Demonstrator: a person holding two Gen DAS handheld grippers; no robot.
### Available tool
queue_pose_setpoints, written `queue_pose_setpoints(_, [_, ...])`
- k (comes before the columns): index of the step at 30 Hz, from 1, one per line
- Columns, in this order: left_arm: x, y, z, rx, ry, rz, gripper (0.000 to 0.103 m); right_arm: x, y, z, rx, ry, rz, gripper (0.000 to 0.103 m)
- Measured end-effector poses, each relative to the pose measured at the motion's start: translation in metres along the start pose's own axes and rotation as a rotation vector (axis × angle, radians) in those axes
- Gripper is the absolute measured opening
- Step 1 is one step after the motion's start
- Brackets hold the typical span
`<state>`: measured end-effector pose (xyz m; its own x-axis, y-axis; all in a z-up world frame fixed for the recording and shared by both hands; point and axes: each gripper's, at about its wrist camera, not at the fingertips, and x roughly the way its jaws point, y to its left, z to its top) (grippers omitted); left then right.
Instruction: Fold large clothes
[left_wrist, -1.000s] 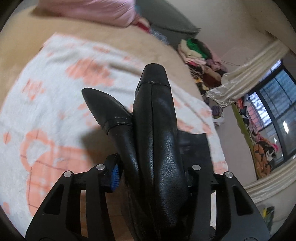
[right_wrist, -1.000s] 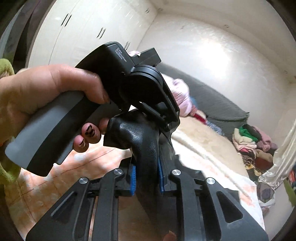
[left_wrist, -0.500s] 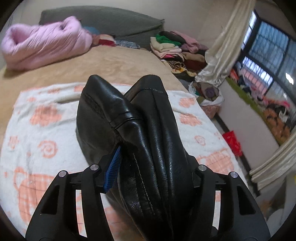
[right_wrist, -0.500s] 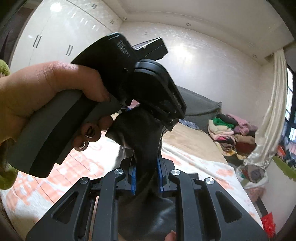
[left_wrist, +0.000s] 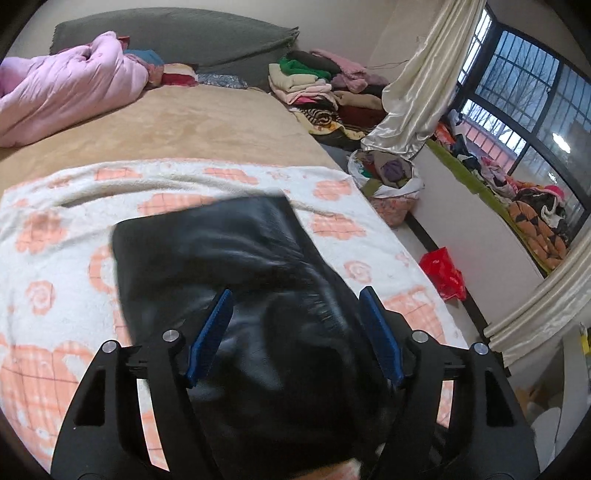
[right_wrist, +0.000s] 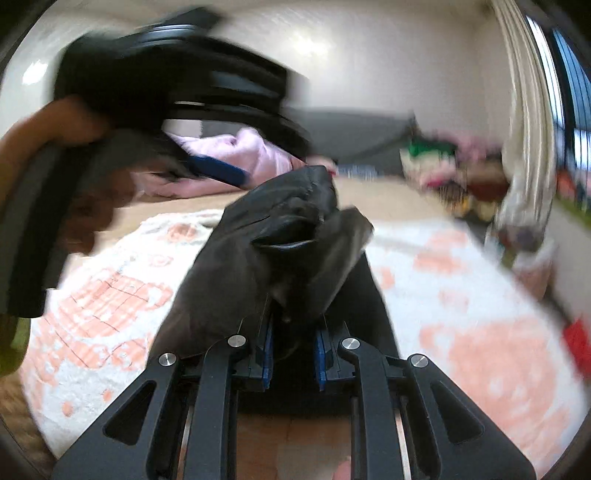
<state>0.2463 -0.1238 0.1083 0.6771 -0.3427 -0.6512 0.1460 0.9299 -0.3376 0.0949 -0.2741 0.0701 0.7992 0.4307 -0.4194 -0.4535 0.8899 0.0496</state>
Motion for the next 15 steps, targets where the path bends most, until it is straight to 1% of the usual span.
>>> queue_pose_setpoints(2, [0.001,0.008,-0.006,-0.015,0.009,0.005,0.063,0.009,-0.025,-0.011,0.125,0.064,0.033,0.016])
queue_pose_setpoints(4, [0.004,0.02,-0.017,-0.022,0.024,0.018,0.067,0.016,-0.045,-0.022,0.252,0.111,0.085,0.016])
queue_pose_setpoints(6, [0.016,0.031,-0.032,-0.021,0.066,0.053,0.067,0.021,-0.059,-0.03,0.366,0.15,0.13,0.017])
queue_pose_setpoints(7, [0.022,0.035,-0.039,-0.024,0.087,0.07,0.067,0.025,-0.067,-0.036,0.448,0.177,0.163,0.019])
queue_pose_setpoints(8, [0.033,0.044,-0.05,-0.03,0.125,0.092,0.067,0.025,-0.068,-0.04,0.496,0.196,0.19,0.019])
queue_pose_setpoints(9, [0.039,0.047,-0.056,-0.033,0.144,0.097,0.067,0.028,-0.078,-0.041,0.542,0.215,0.21,0.023])
queue_pose_setpoints(10, [0.043,0.049,-0.061,-0.025,0.15,0.109,0.069,0.029,-0.08,-0.042,0.567,0.222,0.213,0.039])
queue_pose_setpoints(11, [0.045,0.048,-0.065,0.004,0.141,0.137,0.071,0.028,-0.08,-0.042,0.576,0.228,0.199,0.05])
queue_pose_setpoints(12, [0.045,0.047,-0.067,0.017,0.136,0.15,0.073,0.027,-0.08,-0.039,0.575,0.236,0.183,0.07])
queue_pose_setpoints(13, [0.044,0.047,-0.066,0.016,0.133,0.152,0.074,0.027,-0.082,-0.032,0.577,0.237,0.189,0.081])
queue_pose_setpoints(14, [0.043,0.048,-0.066,0.01,0.13,0.141,0.074,0.026,-0.085,-0.022,0.586,0.217,0.217,0.084])
queue_pose_setpoints(15, [0.043,0.048,-0.066,0.01,0.129,0.135,0.074,0.028,-0.096,-0.01,0.591,0.201,0.229,0.093])
